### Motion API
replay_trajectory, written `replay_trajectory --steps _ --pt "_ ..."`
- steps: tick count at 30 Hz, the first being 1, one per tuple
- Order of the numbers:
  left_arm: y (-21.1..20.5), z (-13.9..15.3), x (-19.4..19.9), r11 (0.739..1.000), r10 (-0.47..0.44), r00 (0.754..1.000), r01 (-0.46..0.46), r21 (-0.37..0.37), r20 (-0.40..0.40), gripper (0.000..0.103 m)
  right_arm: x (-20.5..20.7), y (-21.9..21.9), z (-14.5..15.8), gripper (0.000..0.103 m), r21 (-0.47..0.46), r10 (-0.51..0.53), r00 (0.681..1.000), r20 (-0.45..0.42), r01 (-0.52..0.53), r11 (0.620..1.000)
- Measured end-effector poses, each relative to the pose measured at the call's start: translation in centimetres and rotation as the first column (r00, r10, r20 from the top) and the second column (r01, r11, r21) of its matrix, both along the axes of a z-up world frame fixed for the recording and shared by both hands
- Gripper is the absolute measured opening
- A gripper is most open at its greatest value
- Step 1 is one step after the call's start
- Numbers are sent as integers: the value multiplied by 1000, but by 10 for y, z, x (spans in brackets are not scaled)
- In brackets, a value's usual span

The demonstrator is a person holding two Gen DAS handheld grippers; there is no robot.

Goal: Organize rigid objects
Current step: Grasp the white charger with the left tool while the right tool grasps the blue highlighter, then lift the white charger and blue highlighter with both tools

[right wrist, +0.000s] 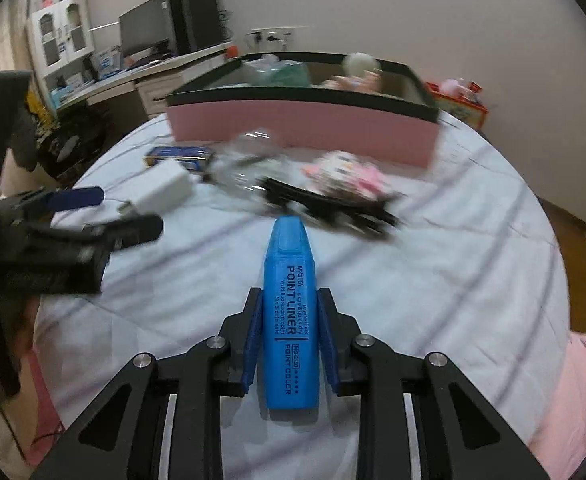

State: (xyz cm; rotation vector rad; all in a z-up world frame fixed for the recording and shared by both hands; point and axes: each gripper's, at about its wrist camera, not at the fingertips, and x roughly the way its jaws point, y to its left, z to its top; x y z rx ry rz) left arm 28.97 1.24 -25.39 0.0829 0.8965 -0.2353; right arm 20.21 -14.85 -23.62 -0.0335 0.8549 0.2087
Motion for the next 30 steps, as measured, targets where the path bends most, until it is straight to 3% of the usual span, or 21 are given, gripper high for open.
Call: replay_trajectory --steps 5,6,8,9,10,15,23,30 --pt "-5 -8 14 998 45 999 -45 44 -8 102 8 -6 0 27 4 -12 1000 19 12 1000" --pt "-6 -8 13 998 41 999 -41 44 -2 97 9 -5 -1 27 -2 -15 1000 23 15 1000" --pt "-7 -6 12 999 32 999 -32 25 19 76 13 -4 -1 27 -7 -20 999 32 21 1000" --pt "-6 -4 10 1000 27 999 -27 3 31 50 14 -3 -1 27 -8 -20 999 35 21 1000" --pt "-5 -3 8 999 22 999 -22 -25 35 43 15 -3 -1 27 -10 -20 999 37 20 1000" --pt "-10 -1 0 1000 25 998 -24 -4 58 40 18 -4 -2 27 -6 -11 999 39 11 1000" --pt "-13 5 -30 999 15 997 -12 -40 77 40 10 -12 2 27 67 -6 998 58 2 998" --pt "-20 40 -61 998 10 983 1 -58 184 40 -14 -8 38 27 106 -9 984 180 -11 994"
